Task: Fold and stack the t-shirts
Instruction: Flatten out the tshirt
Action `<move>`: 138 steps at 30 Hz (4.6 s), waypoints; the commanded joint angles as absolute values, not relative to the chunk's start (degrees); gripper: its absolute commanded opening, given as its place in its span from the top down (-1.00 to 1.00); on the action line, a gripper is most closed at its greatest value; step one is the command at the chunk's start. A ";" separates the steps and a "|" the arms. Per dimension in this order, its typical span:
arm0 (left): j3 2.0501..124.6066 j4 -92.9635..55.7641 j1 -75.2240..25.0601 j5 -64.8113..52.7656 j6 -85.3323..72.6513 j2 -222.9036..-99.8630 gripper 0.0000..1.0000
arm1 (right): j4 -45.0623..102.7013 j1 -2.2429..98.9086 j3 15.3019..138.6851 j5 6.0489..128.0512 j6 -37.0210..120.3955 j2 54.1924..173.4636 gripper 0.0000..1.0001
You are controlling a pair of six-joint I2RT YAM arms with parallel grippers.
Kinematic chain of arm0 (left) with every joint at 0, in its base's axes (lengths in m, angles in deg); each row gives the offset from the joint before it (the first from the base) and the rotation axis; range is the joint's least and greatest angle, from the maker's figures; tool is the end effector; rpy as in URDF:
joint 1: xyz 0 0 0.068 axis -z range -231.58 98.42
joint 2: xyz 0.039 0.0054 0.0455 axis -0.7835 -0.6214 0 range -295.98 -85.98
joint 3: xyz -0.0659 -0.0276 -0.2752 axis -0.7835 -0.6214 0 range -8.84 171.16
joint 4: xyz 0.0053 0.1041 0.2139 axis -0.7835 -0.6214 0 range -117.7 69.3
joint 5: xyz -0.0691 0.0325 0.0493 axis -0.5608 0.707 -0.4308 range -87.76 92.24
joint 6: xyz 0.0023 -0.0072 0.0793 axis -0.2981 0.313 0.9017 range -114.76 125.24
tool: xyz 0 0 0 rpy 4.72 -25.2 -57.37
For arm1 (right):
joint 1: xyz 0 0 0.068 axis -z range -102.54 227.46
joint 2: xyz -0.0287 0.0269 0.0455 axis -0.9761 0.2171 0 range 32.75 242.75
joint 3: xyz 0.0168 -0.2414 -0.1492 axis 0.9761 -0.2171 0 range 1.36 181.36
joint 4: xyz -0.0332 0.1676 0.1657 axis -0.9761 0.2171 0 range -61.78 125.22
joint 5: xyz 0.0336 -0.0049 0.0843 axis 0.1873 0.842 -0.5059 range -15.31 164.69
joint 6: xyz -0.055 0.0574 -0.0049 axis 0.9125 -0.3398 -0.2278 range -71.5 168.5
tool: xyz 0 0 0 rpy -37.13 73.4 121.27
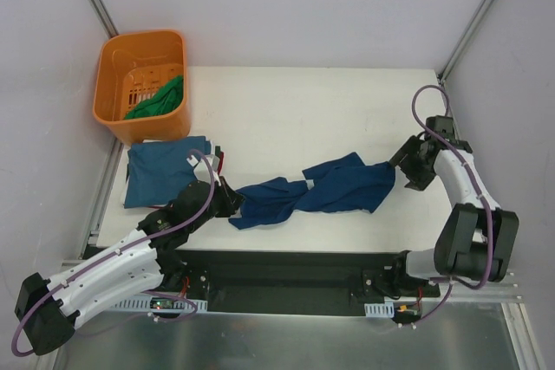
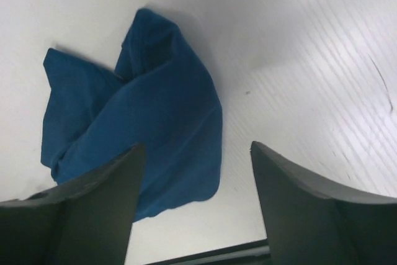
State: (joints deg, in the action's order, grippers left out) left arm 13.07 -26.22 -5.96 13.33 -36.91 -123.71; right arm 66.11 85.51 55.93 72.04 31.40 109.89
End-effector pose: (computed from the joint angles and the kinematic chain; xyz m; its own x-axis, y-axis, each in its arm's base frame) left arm 0.1221 -0.1059 0.2287 -0.5753 -0.3537 -0.7375 0.2563 0.7783 -0.5732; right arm 0.2528 -0.0325 0.2295 -0.7889 0.4081 -0.4594 0.3653 0.9126 0.1834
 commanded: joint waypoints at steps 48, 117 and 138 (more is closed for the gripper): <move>45.30 -27.65 -6.67 10.24 -21.47 -100.22 1.00 | 83.68 85.28 105.41 78.30 41.56 69.57 0.99; 31.06 -26.86 -14.41 0.04 -44.07 -174.66 0.76 | 78.14 79.04 45.39 79.52 38.48 67.20 -0.93; 22.19 -28.79 -12.64 13.84 -44.51 -154.62 1.00 | 76.24 78.95 38.37 71.79 34.44 83.71 -0.93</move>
State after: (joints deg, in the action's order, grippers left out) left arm 24.24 -26.77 -12.58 9.51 -44.50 -155.95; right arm 79.05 79.18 40.04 72.14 36.75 78.00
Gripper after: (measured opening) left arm 0.016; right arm 0.963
